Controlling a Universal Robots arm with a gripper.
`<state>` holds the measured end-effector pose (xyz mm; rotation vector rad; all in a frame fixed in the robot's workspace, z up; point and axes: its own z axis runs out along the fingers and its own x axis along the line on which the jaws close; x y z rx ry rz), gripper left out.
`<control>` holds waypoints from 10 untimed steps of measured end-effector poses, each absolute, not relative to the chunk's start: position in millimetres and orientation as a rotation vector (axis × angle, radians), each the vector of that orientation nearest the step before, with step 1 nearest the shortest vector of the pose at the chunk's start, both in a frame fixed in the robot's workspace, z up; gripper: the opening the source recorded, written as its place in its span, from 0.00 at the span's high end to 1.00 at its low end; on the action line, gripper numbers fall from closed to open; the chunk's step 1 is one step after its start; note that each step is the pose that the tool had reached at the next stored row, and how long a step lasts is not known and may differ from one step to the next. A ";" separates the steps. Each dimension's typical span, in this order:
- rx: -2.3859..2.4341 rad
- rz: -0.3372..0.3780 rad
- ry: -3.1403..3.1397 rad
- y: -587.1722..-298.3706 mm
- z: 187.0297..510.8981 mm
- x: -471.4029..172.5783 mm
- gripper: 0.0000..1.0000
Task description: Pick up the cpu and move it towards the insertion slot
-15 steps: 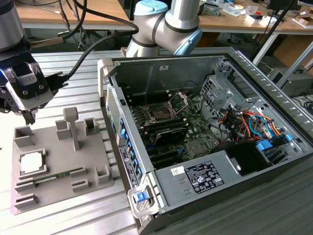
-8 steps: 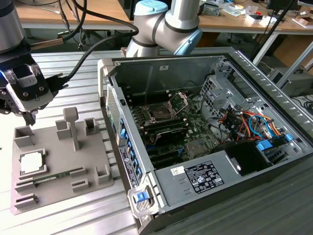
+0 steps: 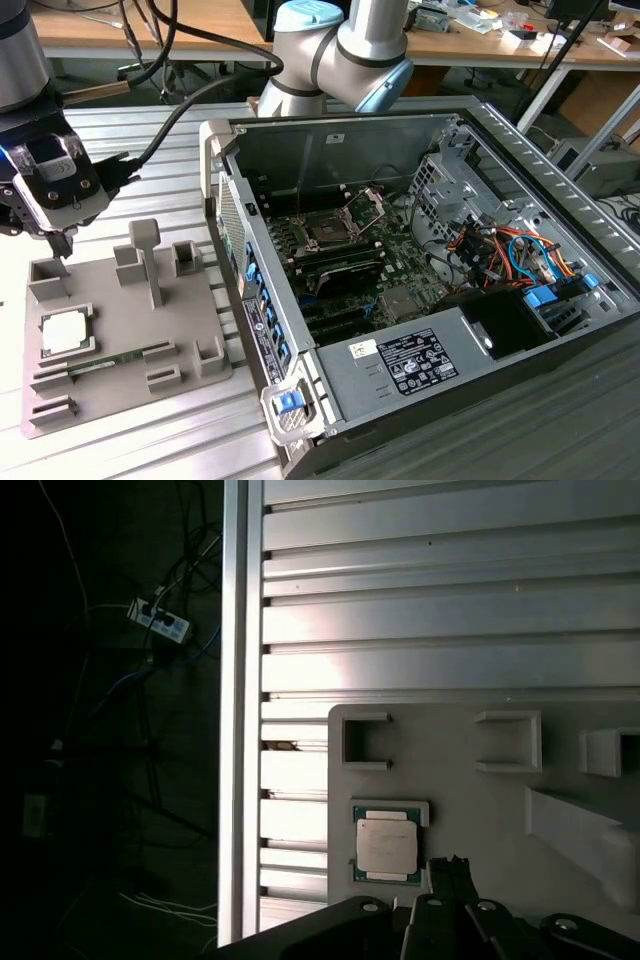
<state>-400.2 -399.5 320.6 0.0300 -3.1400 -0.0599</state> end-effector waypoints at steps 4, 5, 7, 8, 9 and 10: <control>0.030 -0.060 -3.140 -399.8 319.7 -400.2 0.89; 0.030 -0.060 -3.140 -399.9 319.4 -400.2 0.89; 0.030 -0.060 -3.140 -400.0 319.2 -400.2 0.89; 0.030 -0.060 -3.140 -400.1 319.0 -400.2 0.89; 0.030 -0.060 -3.140 -400.1 318.8 -400.2 0.89; 0.030 -0.060 -3.140 -400.2 318.7 -400.1 0.89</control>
